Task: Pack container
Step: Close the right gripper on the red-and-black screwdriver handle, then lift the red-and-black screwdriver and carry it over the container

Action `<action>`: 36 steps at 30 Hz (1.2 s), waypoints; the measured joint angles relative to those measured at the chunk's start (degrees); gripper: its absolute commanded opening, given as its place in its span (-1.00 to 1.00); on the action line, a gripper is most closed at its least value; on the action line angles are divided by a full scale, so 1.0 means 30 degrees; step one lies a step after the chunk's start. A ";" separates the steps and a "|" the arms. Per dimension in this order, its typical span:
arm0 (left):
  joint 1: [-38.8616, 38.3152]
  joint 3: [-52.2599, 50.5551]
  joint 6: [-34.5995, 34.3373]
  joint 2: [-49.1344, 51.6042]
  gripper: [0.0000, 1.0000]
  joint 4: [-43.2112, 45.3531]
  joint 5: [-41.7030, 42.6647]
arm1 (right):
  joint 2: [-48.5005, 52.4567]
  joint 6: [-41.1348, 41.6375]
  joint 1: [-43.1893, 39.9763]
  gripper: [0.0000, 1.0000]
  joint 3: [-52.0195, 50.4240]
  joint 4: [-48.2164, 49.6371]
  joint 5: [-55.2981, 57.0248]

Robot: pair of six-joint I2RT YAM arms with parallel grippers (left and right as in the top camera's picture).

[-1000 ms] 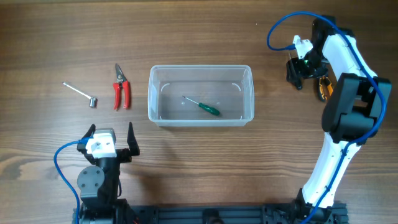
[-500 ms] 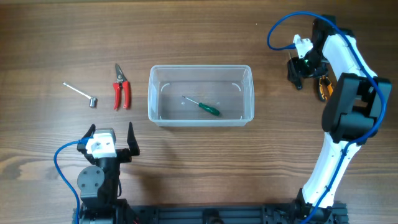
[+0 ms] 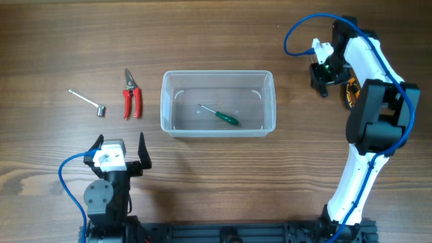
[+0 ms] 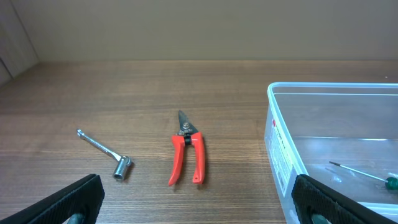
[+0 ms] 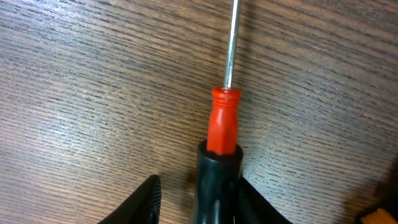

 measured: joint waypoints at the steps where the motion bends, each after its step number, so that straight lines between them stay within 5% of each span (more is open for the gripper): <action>1: 0.0000 0.0000 0.0000 0.0000 1.00 0.0000 0.0000 | 0.0000 0.0022 0.0000 -0.42 0.0000 -0.0036 0.0000; 10: 0.0000 0.0000 0.0000 0.0000 0.99 0.0000 0.0000 | 0.0000 0.0087 0.0000 -0.91 -0.0015 -0.0211 0.0007; 28: 0.0000 0.0007 0.0000 0.0000 1.00 0.0000 0.0000 | -0.0095 0.0080 0.0000 -0.91 0.2404 -0.2229 -0.1042; 36: 0.0000 0.0000 0.0000 0.0000 1.00 0.0000 0.0000 | -0.3541 -0.0015 0.0612 -0.91 0.5523 -0.2557 -0.2084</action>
